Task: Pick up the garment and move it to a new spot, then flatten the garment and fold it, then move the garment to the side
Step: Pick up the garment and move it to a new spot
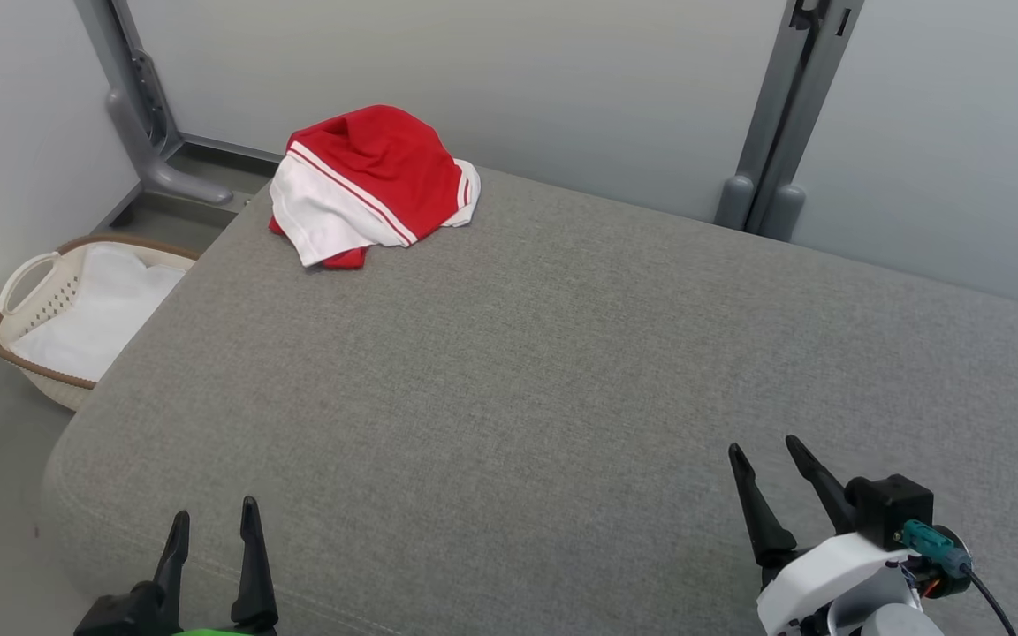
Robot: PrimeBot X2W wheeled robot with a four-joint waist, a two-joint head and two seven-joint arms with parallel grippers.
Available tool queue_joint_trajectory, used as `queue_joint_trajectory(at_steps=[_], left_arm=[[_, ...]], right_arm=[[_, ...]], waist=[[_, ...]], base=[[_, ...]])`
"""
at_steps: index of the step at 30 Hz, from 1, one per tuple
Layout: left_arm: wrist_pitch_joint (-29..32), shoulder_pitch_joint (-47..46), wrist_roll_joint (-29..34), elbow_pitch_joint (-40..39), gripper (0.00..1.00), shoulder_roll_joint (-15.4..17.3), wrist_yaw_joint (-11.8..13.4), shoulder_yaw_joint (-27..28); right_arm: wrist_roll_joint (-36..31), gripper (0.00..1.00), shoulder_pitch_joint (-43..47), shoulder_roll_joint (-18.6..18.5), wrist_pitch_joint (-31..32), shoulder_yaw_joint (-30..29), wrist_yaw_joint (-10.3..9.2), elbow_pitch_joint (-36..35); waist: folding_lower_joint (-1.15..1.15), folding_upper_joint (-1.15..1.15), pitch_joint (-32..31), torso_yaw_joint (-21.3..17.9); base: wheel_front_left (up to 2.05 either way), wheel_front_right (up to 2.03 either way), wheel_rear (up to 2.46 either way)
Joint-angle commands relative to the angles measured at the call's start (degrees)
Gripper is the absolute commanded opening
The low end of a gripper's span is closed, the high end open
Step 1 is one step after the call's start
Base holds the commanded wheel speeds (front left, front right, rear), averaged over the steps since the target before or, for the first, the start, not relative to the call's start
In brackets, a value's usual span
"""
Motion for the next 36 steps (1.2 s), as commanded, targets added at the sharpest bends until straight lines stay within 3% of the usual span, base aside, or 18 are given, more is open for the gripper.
queue_joint_trajectory(at_steps=[1,6,9,18,25,31,36], left_arm=[[-0.03,-0.71,0.40,-0.40,1.00,0.15,-0.22,0.13],[-0.03,-2.96,0.82,-2.34,1.00,0.51,-0.64,1.44],[-0.03,-6.78,0.97,-4.06,1.00,2.46,-0.99,2.44],[4.21,-27.83,0.14,-7.80,1.00,13.24,-1.60,6.07],[6.88,-43.73,-1.03,2.65,1.00,21.40,-2.05,5.50],[7.08,-53.24,-3.09,16.06,1.00,23.16,-2.04,6.07],[7.56,-58.15,-4.79,26.55,1.00,22.82,-2.15,4.66]], right_arm=[[-0.53,1.00,-0.68,-0.27,-0.25,-0.43,-0.08,0.08],[-2.15,1.00,-1.32,-0.28,-0.25,-1.84,-0.08,-0.57],[-3.77,1.00,-2.66,-0.26,-0.25,-2.59,-0.08,-1.11],[-8.63,1.00,-8.71,-0.27,-0.25,-3.20,-0.08,-2.57],[-12.41,1.00,-14.92,-0.30,0.98,-2.22,-0.08,-4.39],[-15.45,1.00,-18.14,-0.28,2.89,-1.47,-0.08,-7.68],[-17.97,1.00,-18.31,-0.26,4.52,-2.31,-0.08,-11.37]], waist=[[0.00,0.00,0.54,-0.60],[0.00,0.00,1.88,-1.47],[0.00,0.00,3.65,-2.11],[0.00,0.00,11.39,-5.94],[0.00,0.00,20.27,-11.27],[0.00,0.00,28.04,-15.18],[0.00,0.00,33.40,-17.08]], base=[[0.00,0.00,0.00],[0.00,0.00,0.00],[0.00,0.00,0.00],[0.00,0.00,0.00],[0.00,0.00,0.00],[0.00,0.00,0.00],[0.00,0.00,0.00]])
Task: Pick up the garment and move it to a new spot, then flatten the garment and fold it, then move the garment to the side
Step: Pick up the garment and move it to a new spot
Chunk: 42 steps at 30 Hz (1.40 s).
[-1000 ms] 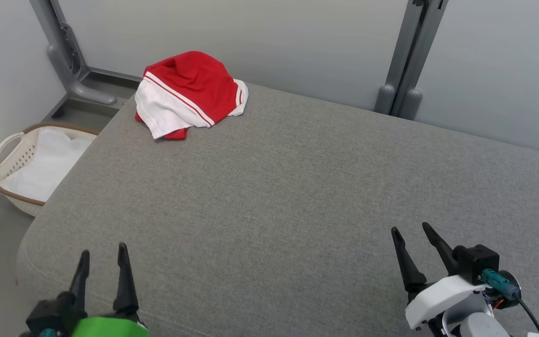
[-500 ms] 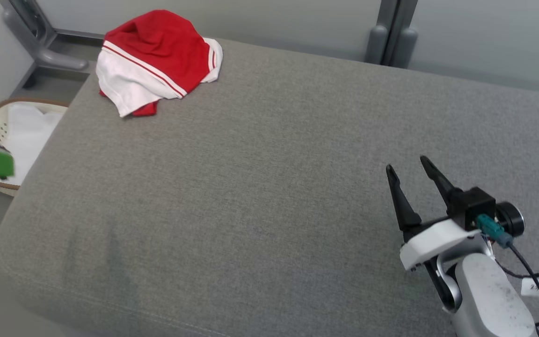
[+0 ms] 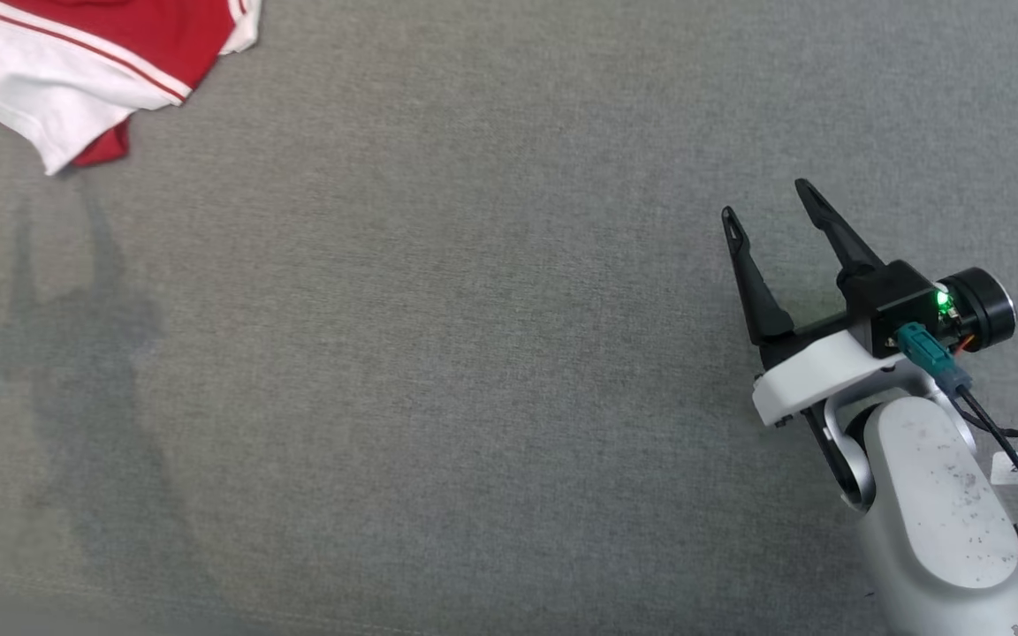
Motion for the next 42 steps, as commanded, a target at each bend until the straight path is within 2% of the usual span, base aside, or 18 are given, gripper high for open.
queue_joint_trajectory(at_steps=[1,11,19,24,25,26,27,28,29,42], left_arm=[[0.43,-1.46,-0.79,1.69,1.00,-0.29,-0.20,-0.53],[3.59,-5.00,-5.86,14.90,1.00,-0.14,-0.23,-4.81],[5.90,-7.12,-9.33,20.77,1.00,1.03,-0.23,-7.67],[8.98,-7.34,-12.04,23.19,1.00,0.66,-0.24,-9.70],[9.52,-7.33,-12.49,23.51,0.91,0.67,-0.24,-10.16],[9.70,-7.29,-12.87,23.68,0.59,0.75,-0.24,-10.51],[9.77,-7.23,-13.19,23.77,0.36,0.94,-0.23,-10.94],[9.58,-7.15,-13.42,23.72,0.16,1.20,-0.23,-11.37],[9.25,-7.05,-13.81,23.68,0.00,1.56,-0.23,-11.69],[3.83,-5.71,-16.18,22.55,0.00,6.54,-0.24,-15.62]], right_arm=[[-0.88,1.00,-0.03,-0.24,0.31,-0.35,-0.07,-1.01],[-2.75,1.00,1.93,-0.31,2.26,-1.86,-0.08,-6.01],[-3.97,1.00,1.47,-0.55,3.65,-1.58,-0.10,-8.41],[-4.12,1.00,1.36,-0.50,3.89,-1.76,-0.10,-10.72],[-4.02,1.00,1.33,-0.43,3.75,-1.72,-0.10,-11.36],[-3.82,1.00,1.30,-0.42,3.60,-1.65,-0.10,-11.83],[-3.58,1.00,1.23,-0.40,3.46,-1.54,-0.10,-12.37],[-3.45,1.00,1.14,-0.38,3.35,-1.46,-0.10,-12.77],[-3.26,1.00,1.08,-0.35,3.31,-1.36,-0.10,-13.04],[-0.63,1.00,0.97,-0.24,1.14,-1.00,-0.09,-10.86]], waist=[[0.00,0.00,7.96,-5.28],[0.00,0.00,12.99,-6.07],[0.00,0.00,14.80,-7.31],[0.00,0.00,14.92,-7.91],[0.00,0.00,14.87,-8.02],[0.00,0.00,14.82,-8.10],[0.00,0.00,14.76,-8.19],[0.00,0.00,14.70,-8.26],[0.00,0.00,14.57,-8.32],[0.00,0.00,9.83,-9.08]], base=[[0.00,0.00,0.00],[0.00,0.00,0.00],[0.00,0.00,0.00],[0.00,0.00,0.00],[0.00,0.00,0.00],[0.00,0.00,0.00],[0.00,0.00,0.00],[0.00,0.00,0.00],[0.00,0.00,0.00],[0.00,0.00,0.00]])
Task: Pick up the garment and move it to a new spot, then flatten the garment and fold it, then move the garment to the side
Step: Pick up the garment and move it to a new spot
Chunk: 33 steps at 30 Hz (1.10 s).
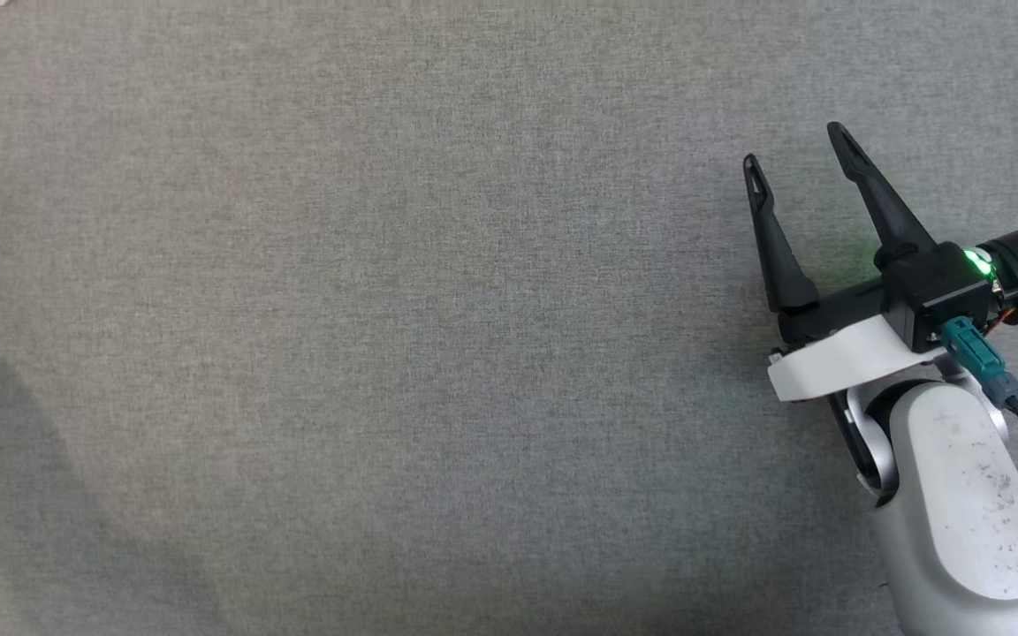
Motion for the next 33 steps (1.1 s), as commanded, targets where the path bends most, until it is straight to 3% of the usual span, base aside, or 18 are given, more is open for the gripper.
queue_joint_trajectory(at_steps=[1,15,25,33], left_arm=[[-0.77,1.01,-0.24,-0.32,0.00,1.12,-0.14,-0.36],[-2.46,-0.98,0.84,-9.51,0.00,5.90,-0.14,-10.30],[1.00,-3.95,3.78,-25.76,0.00,3.44,-0.14,-21.39],[2.68,-5.17,2.01,-40.09,0.00,-0.11,-0.14,-27.33]], right_arm=[[0.67,1.00,0.11,-0.24,-0.57,-0.07,-0.11,0.52],[5.72,1.00,1.85,-0.24,-4.44,0.26,-0.11,8.26],[9.70,1.00,6.08,-0.23,-5.94,-0.79,-0.10,13.29],[11.95,1.00,9.35,-0.22,-6.03,-2.09,-0.10,14.05]], waist=[[0.00,0.00,-1.72,-0.39],[0.00,0.00,-14.43,-3.58],[0.00,0.00,-25.33,-7.37],[0.00,0.00,-30.30,-10.23]], base=[[0.00,0.00,0.00],[0.00,0.00,0.00],[0.00,0.00,0.00],[0.00,0.00,0.00]])
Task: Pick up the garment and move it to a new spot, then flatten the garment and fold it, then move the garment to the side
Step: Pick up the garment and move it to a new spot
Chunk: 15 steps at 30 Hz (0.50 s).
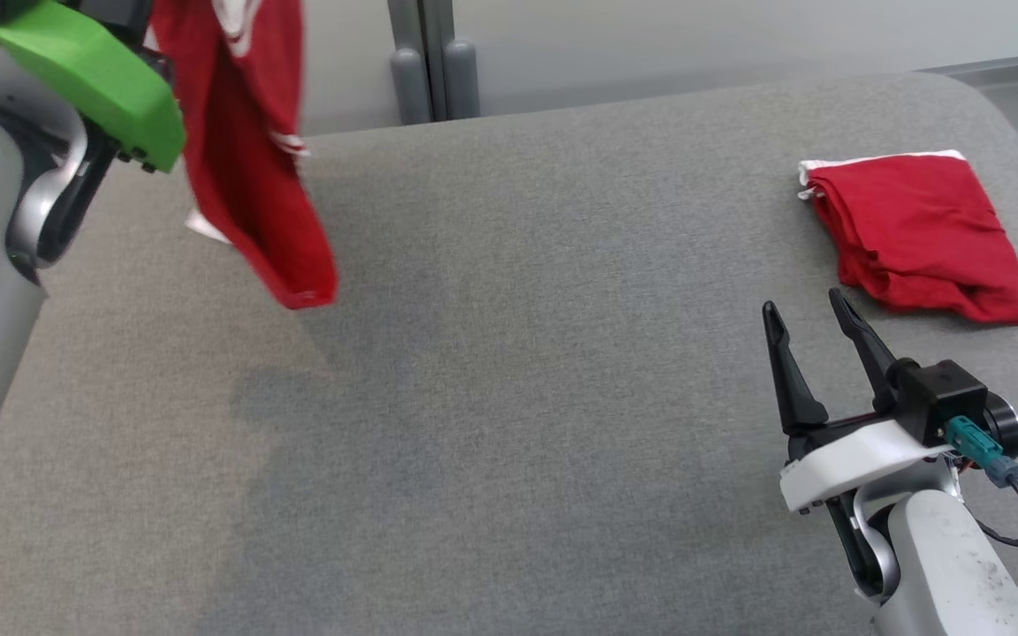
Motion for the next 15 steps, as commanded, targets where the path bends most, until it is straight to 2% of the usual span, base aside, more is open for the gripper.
queue_joint_trajectory(at_steps=[1,8,11,15], left_arm=[[-0.59,-0.96,-0.48,-1.72,0.00,-0.63,-0.14,-0.04],[-1.59,0.60,-2.78,-7.04,0.00,-3.71,0.65,0.13],[-1.64,4.52,-3.99,-5.85,0.00,-4.60,0.83,-1.17],[-2.62,9.51,-4.77,-1.70,0.00,-4.13,0.52,-3.31]], right_arm=[[0.38,1.00,1.32,-0.22,-0.23,-0.45,-0.09,-0.25],[0.51,1.00,2.90,-0.22,-0.25,-1.97,-0.09,-1.01],[0.81,1.00,3.53,-0.20,-0.24,-2.43,-0.09,-1.21],[1.56,1.00,2.99,-0.20,-0.25,-1.67,-0.09,-1.57]], waist=[[0.00,-0.01,-3.87,-3.39],[0.00,-0.01,-5.06,-4.86],[0.00,-0.01,-4.78,-5.17],[0.00,-0.01,-3.05,-6.05]], base=[[0.00,0.00,0.00],[0.00,0.00,0.00],[0.00,0.00,0.00],[0.00,0.00,0.00]])
